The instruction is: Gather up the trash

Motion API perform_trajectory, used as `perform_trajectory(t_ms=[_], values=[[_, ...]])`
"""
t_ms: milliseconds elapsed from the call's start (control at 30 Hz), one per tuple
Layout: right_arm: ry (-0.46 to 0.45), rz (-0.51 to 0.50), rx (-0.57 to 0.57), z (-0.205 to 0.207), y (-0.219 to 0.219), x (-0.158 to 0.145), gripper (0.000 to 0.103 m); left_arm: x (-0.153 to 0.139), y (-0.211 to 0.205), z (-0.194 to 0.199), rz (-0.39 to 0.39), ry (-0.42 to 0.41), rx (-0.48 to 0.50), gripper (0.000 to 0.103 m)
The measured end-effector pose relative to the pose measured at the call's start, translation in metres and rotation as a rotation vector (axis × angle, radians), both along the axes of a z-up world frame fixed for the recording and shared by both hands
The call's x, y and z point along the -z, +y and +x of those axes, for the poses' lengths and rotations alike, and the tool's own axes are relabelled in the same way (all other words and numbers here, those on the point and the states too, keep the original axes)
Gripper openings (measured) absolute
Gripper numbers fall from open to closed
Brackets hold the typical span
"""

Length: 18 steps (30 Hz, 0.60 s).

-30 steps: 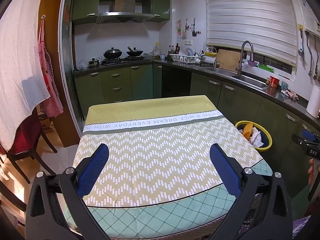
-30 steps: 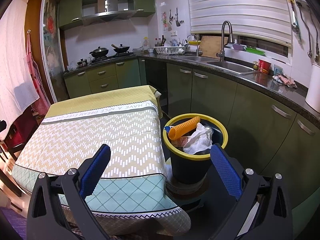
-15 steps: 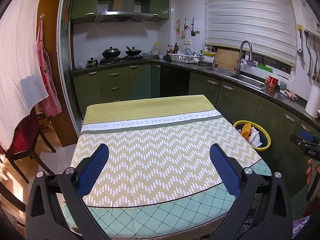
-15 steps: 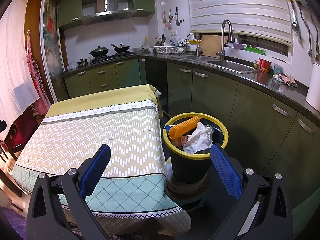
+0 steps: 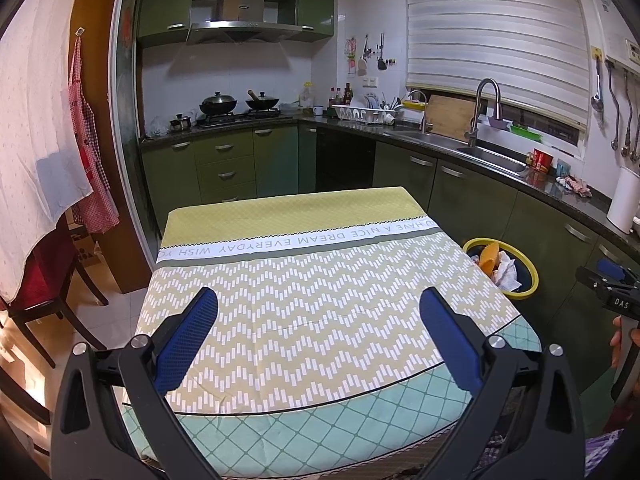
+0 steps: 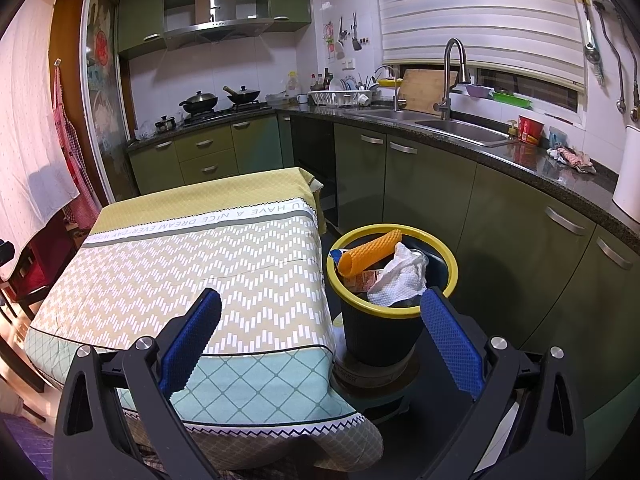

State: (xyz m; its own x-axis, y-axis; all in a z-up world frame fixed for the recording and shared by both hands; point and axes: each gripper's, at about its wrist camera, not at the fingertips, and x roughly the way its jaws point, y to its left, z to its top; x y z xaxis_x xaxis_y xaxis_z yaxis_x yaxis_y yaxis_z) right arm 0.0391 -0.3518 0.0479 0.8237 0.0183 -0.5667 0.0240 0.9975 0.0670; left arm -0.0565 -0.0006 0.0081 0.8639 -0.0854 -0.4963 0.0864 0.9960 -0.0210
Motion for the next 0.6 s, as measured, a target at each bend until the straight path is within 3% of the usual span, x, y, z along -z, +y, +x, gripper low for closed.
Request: perform_trajectory(t_ms=[600], values=[[0.008, -0.001, -0.001, 0.0017, 0.0009, 0.0052, 0.098, 0.0056, -0.0007, 0.0044, 0.014, 0.006, 0.01, 0.096]])
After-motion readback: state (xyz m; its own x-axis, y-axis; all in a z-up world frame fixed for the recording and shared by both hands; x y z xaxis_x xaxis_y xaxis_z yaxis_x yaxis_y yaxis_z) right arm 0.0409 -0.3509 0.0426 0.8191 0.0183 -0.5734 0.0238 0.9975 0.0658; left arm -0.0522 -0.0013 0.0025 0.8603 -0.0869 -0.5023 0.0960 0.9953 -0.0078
